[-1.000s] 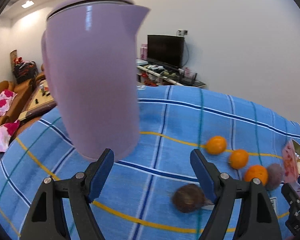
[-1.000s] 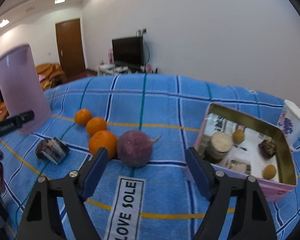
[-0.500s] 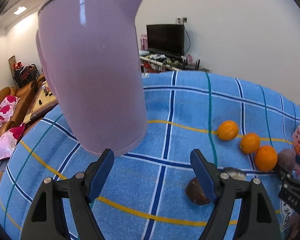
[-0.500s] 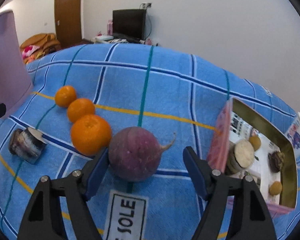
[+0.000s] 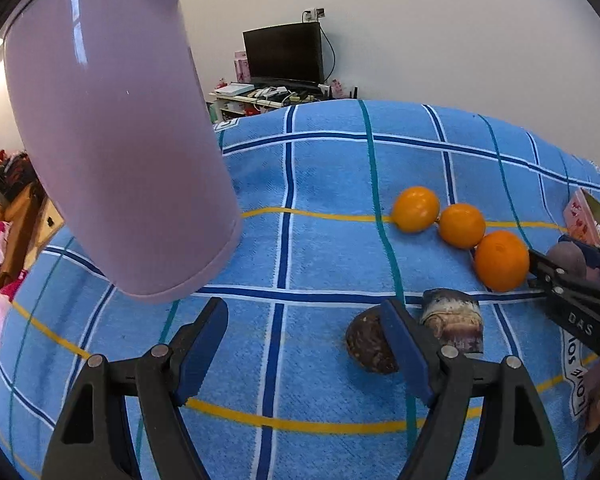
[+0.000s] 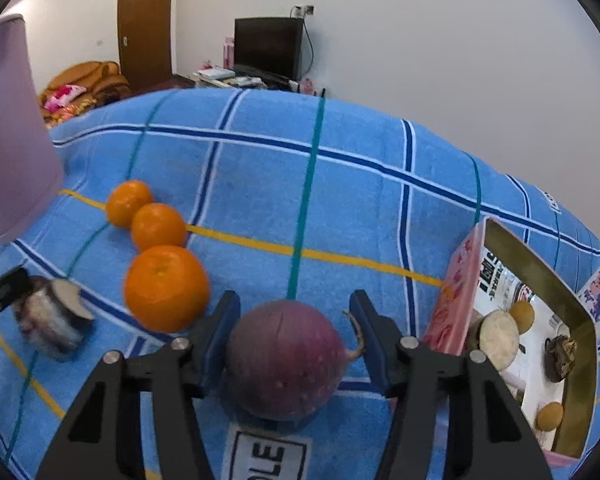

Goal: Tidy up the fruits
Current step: 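Grasp the purple fruit with the right tool while the left grasps a brown fruit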

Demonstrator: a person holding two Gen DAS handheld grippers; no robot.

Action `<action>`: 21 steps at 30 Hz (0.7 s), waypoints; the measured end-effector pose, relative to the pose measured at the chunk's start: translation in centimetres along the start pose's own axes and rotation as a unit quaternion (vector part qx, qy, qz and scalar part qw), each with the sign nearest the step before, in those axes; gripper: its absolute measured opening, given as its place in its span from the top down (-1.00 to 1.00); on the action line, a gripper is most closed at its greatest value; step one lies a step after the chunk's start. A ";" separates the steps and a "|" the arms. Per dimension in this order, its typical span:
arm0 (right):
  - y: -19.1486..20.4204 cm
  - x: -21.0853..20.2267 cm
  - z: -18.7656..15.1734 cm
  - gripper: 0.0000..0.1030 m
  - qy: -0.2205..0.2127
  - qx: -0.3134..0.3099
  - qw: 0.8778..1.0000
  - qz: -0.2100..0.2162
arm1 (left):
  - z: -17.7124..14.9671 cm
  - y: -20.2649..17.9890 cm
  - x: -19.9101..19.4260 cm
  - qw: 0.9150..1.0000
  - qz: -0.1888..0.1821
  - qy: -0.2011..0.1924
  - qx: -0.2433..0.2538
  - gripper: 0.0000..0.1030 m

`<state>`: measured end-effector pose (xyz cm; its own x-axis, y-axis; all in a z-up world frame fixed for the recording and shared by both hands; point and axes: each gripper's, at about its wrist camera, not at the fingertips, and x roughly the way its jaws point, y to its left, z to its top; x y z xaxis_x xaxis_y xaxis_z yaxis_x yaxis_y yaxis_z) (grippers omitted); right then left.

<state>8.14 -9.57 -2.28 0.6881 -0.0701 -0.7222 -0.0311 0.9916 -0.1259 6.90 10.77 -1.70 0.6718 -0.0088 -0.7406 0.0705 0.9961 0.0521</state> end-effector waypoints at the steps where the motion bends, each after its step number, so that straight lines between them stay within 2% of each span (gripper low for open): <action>1: 0.0 -0.6 -0.3 -0.15 -0.008 0.004 1.000 0.009 | 0.0 0.2 0.1 1.000 -0.010 0.003 -0.005 -0.55; 6: 0.1 -3.2 -1.6 -0.14 -0.050 0.016 0.997 0.062 | -0.1 0.1 0.6 0.995 -0.094 0.028 -0.026 -0.55; 12: 0.3 -5.2 -3.4 -0.14 -0.065 0.033 0.992 0.104 | -0.6 -1.4 1.9 0.996 -0.076 0.052 0.006 -0.55; 14: 0.4 -5.8 -4.1 -0.14 -0.065 0.034 0.991 0.113 | -0.7 -1.9 1.9 0.997 -0.055 0.042 0.020 -0.55; 17: 0.8 -6.3 -4.4 -0.14 -0.067 0.036 0.990 0.119 | -0.9 -2.3 1.8 0.998 -0.056 0.034 0.022 -0.55; 18: 0.8 -6.4 -4.4 -0.14 -0.068 0.037 0.990 0.119 | -0.9 -2.3 1.8 0.998 -0.057 0.033 0.022 -0.51; 20: 0.6 -6.7 -4.9 -0.14 -0.070 0.041 0.990 0.118 | -0.9 -2.5 1.5 0.997 -0.065 0.027 0.021 -0.01; 21: 0.4 -6.9 -5.1 -0.14 -0.071 0.043 0.989 0.119 | -1.0 -2.5 1.3 0.997 -0.075 0.024 0.021 0.14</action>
<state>-0.28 -9.26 -0.78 0.7639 0.1763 -0.6208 -0.1474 0.9842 0.0982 6.88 8.39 -3.42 0.6158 -0.1521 -0.7730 0.1993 0.9794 -0.0340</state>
